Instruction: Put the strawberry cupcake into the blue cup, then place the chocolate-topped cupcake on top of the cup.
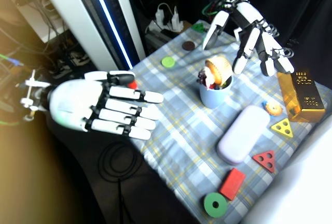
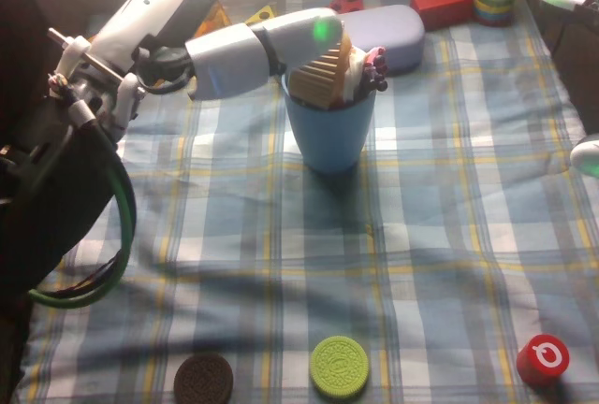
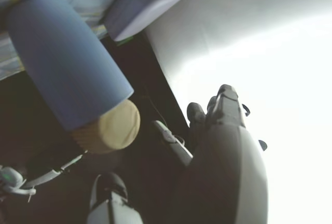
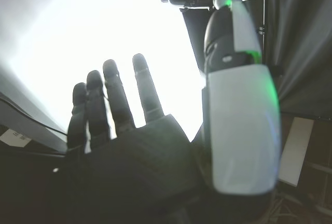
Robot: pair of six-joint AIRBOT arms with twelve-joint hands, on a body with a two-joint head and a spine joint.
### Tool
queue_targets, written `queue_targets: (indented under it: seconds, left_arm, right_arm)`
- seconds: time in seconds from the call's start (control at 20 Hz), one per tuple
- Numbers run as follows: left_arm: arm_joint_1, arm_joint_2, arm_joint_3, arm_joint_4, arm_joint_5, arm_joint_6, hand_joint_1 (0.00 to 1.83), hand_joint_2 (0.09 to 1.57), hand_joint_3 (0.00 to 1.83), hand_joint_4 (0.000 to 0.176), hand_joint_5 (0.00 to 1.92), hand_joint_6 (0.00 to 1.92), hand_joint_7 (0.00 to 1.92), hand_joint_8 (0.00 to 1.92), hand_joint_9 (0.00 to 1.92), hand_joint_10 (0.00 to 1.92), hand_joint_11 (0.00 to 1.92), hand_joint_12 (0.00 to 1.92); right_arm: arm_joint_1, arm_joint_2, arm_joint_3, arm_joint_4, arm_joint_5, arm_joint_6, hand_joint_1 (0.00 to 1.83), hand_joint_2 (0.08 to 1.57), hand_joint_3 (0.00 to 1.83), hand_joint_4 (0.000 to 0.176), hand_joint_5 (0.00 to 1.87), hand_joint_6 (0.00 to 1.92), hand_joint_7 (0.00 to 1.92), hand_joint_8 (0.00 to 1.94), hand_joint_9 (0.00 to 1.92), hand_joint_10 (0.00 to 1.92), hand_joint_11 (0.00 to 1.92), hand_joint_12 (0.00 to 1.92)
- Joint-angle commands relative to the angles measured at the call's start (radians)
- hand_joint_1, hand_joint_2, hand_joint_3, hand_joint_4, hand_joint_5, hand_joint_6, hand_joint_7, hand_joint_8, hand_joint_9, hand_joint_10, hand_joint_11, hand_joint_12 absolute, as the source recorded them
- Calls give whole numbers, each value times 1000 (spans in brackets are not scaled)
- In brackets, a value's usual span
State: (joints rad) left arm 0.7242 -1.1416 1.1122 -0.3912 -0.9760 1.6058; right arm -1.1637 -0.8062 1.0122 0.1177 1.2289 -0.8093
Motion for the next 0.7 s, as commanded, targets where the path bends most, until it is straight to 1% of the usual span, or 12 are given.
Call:
queue_targets:
  seconds: [0.0, 0.05, 0.1, 0.15, 0.25, 0.3, 0.35, 0.4, 0.45, 0.5, 0.55, 0.65]
  left_arm:
    - [-4, 13, -3, 25, -133, -9, 269, 951, 16, 88, 396, 0, 223, 0, 84, 2, 0, 0]
    - [1, 28, -13, 25, -142, -9, 301, 917, 3, 76, 541, 17, 198, 0, 74, 0, 5, 3]
    - [8, 45, -23, 25, -150, -9, 303, 827, 0, 134, 357, 3, 169, 0, 41, 0, 0, 0]
    - [20, 66, -36, 24, -159, -9, 491, 749, 4, 174, 208, 0, 104, 2, 1, 0, 0, 0]
    - [56, 115, -68, 9, -187, -9, 545, 746, 3, 176, 159, 0, 38, 0, 0, 0, 0, 0]
    - [77, 135, -83, -5, -204, -6, 365, 771, 13, 166, 152, 0, 55, 9, 0, 0, 0, 0]
    - [102, 154, -97, -24, -220, 3, 208, 807, 8, 153, 171, 2, 90, 7, 0, 0, 0, 0]
    - [133, 175, -120, -59, -246, 31, 224, 905, 12, 113, 179, 1, 131, 5, 0, 0, 0, 0]
    - [163, 192, -139, -92, -269, 56, 224, 905, 12, 113, 179, 1, 131, 5, 0, 0, 0, 0]
    - [196, 207, -156, -124, -295, 62, 264, 887, 0, 133, 178, 1, 130, 2, 0, 0, 0, 0]
    - [220, 217, -168, -147, -316, 62, 174, 923, 11, 97, 163, 0, 148, 6, 0, 0, 0, 0]
    - [287, 240, -205, -199, -384, 62, 136, 969, 22, 129, 47, 0, 59, 0, 0, 0, 0, 0]
  right_arm:
    - [3, 0, 4, 18, 123, 9, 180, 1026, 1, 79, 119, 0, 221, 1, 146, 1, 0, 197]
    - [2, 0, 4, 18, 123, 9, 197, 1023, 0, 87, 112, 0, 207, 1, 127, 1, 0, 146]
    - [2, -1, 4, 19, 123, 9, 199, 1019, 0, 94, 110, 0, 204, 1, 123, 1, 0, 136]
    - [2, -2, 4, 20, 123, 9, 194, 1019, 0, 84, 112, 1, 202, 1, 126, 2, 8, 141]
    - [1, -4, 4, 23, 124, 9, 196, 1022, 1, 80, 111, 1, 203, 1, 129, 3, 10, 144]
    - [-1, -5, 4, 25, 124, 9, 207, 1027, 2, 71, 120, 4, 208, 3, 137, 6, 19, 153]
    - [-1, -6, 4, 26, 124, 9, 222, 1017, 2, 61, 148, 2, 228, 1, 156, 1, 3, 248]
    - [-1, -6, 6, 26, 124, 9, 236, 1026, 2, 64, 158, 1, 233, 0, 149, 3, 0, 239]
    - [-1, -6, 7, 26, 123, 9, 236, 1026, 2, 64, 158, 1, 233, 0, 149, 3, 0, 239]
    - [-1, -6, 7, 26, 124, 9, 254, 1026, 0, 59, 168, 1, 240, 0, 159, 4, 0, 277]
    - [-1, -6, 7, 27, 124, 9, 264, 1016, 0, 59, 165, 0, 228, 1, 155, 0, 0, 323]
    - [-1, -11, 6, 35, 126, 9, 216, 1014, 0, 73, 119, 0, 111, 0, 87, 0, 0, 290]
